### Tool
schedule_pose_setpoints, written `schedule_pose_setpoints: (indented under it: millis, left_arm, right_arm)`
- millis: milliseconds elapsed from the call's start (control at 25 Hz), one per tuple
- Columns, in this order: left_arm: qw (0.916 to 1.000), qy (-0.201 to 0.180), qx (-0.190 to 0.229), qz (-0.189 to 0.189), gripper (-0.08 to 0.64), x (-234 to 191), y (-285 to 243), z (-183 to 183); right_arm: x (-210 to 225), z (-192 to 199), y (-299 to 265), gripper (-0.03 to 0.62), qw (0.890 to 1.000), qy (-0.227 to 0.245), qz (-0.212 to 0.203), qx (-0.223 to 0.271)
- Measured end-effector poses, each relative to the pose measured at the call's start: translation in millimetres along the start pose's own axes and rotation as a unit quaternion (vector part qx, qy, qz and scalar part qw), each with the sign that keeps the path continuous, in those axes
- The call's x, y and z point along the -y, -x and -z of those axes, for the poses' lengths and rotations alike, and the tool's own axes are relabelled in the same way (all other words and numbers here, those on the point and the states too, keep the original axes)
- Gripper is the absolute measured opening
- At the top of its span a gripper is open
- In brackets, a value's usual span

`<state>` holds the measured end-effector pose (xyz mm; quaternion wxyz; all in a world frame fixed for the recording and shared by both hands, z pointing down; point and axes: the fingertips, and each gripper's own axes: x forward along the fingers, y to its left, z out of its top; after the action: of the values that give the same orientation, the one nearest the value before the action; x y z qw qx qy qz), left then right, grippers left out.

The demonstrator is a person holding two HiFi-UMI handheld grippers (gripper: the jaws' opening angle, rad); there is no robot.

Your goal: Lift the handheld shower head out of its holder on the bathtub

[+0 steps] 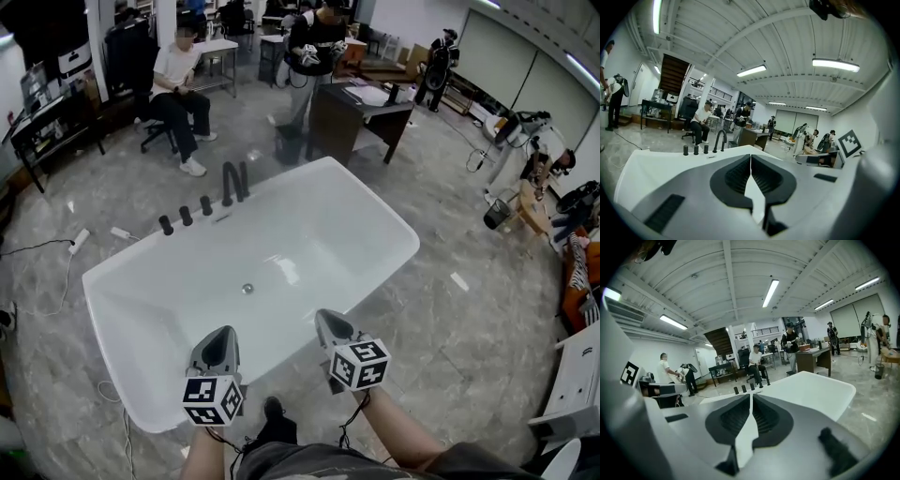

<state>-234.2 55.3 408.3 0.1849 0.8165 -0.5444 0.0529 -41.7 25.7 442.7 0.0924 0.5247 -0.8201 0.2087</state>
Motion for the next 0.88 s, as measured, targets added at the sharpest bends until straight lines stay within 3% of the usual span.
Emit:
schedule_pose_setpoints:
  millis: [240,600,880]
  left_arm:
    - [0.9999,0.004,-0.01,0.002,0.015,-40,-43,-8]
    - [0.9997,0.01,-0.015,0.017,0.015,-65,-100,-24]
    - [0.9999,0.007,-0.012,-0.004,0.015,-72,-134,-35]
  right_arm:
    - [11,-10,-55,0.031,1.0,0.001,0.01,-0.015]
    - [42,-36,-100,0.031,0.999,0.004,0.037,-0.009]
    - [77,-68,-150,0.032,0.999,0.023,0.028,0.001]
